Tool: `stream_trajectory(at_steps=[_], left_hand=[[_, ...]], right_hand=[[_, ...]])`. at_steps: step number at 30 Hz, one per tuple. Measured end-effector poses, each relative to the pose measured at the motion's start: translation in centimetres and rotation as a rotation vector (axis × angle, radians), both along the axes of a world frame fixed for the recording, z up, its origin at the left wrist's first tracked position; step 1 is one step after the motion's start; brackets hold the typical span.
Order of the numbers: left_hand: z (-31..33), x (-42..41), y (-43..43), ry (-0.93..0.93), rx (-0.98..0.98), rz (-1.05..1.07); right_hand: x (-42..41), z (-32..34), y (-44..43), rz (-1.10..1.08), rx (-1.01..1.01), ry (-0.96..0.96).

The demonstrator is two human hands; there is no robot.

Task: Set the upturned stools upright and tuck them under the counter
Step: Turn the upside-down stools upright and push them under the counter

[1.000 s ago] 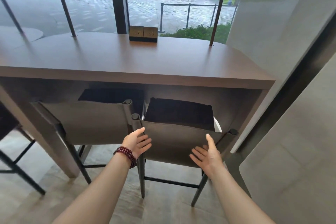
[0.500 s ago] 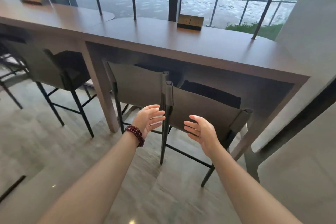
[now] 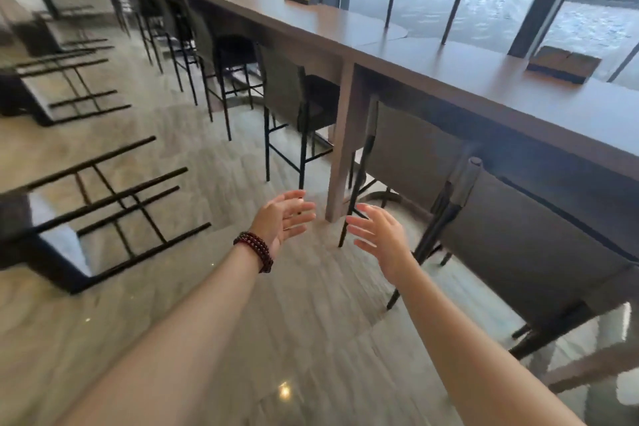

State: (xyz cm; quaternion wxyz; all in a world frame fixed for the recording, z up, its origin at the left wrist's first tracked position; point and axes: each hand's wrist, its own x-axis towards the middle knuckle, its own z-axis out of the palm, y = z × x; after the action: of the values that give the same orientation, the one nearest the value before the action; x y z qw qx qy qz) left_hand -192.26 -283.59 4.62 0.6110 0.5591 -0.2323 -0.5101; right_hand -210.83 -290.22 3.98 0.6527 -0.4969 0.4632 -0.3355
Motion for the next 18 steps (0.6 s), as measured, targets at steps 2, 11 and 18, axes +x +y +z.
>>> stream_trajectory(at_steps=[2, 11, 18], left_hand=[[0.1, 3.5, 2.7, 0.006, -0.01, 0.088], [-0.3, 19.1, 15.6, -0.047, -0.005, 0.384], [-0.3, 31.8, 25.4, -0.09, 0.017, 0.509]], right_hand=[[3.8, 0.2, 1.4, 0.084, -0.009, -0.013], [22.6, -0.6, 9.1, 0.354, -0.01, -0.053], [37.1, -1.1, 16.5, 0.477, 0.006, -0.064]])
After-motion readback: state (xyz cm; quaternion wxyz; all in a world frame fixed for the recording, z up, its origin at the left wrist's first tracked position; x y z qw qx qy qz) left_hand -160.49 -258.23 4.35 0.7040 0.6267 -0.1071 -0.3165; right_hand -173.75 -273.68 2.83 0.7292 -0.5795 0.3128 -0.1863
